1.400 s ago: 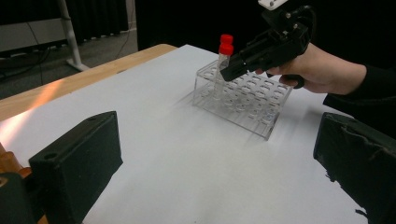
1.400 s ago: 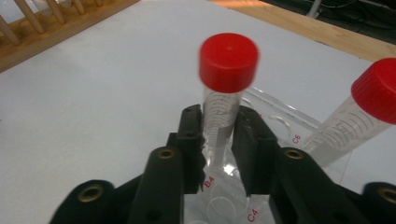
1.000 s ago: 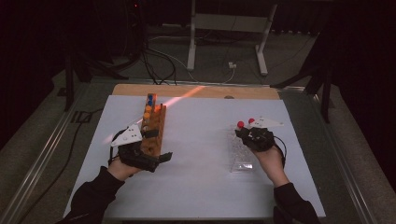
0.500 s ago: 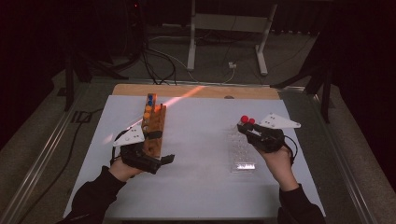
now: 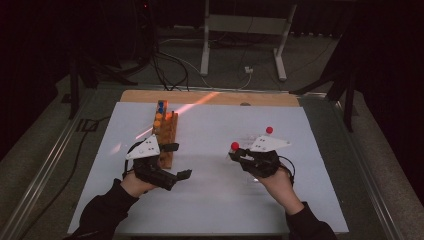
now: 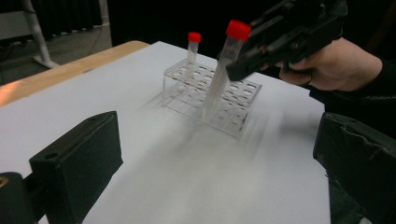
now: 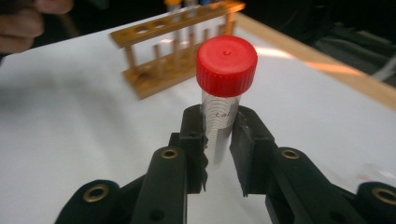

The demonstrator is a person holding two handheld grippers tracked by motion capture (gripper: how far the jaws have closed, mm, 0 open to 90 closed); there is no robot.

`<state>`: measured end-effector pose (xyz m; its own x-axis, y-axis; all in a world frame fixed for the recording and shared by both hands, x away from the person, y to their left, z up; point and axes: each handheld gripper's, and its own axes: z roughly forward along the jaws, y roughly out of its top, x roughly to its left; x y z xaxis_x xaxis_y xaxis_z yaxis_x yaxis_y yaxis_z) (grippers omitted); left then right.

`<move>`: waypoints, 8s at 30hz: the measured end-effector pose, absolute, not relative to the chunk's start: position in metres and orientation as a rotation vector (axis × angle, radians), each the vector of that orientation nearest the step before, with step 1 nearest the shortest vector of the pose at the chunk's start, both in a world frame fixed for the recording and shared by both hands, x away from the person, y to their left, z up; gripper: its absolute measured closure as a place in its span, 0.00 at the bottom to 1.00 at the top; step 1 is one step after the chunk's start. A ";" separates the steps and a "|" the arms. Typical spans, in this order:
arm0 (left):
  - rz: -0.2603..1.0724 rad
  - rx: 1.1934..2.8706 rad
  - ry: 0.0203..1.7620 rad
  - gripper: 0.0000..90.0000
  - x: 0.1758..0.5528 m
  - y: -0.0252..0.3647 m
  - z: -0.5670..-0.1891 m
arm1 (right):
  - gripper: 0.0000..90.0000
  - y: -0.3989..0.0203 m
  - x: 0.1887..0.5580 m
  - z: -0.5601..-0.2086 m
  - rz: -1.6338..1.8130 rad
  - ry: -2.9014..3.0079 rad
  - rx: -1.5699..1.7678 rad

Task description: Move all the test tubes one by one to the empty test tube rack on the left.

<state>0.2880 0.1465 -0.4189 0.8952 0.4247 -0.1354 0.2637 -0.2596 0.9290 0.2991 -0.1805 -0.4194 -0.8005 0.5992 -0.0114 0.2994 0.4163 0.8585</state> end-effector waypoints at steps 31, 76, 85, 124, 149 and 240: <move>0.199 1.896 0.392 0.51 0.278 0.106 -0.431 | 0.83 -0.128 0.274 -0.439 1.351 2.584 0.608; 0.497 1.827 0.534 0.79 0.315 0.154 -0.377 | 0.13 -0.145 0.274 -0.422 1.540 2.408 0.648; 0.587 1.796 0.622 0.79 0.329 0.176 -0.371 | 0.00 -0.153 0.275 -0.419 1.584 2.364 0.659; 0.633 1.819 0.888 0.79 0.365 0.215 -0.422 | 0.00 -0.152 0.272 -0.418 1.556 2.350 0.634; 0.591 1.871 0.927 0.79 0.365 0.215 -0.447 | 0.00 -0.153 0.270 -0.415 1.566 2.352 0.633; 0.294 1.880 0.541 0.01 0.297 0.145 -0.431 | 0.47 -0.290 0.368 -0.468 1.220 2.089 1.205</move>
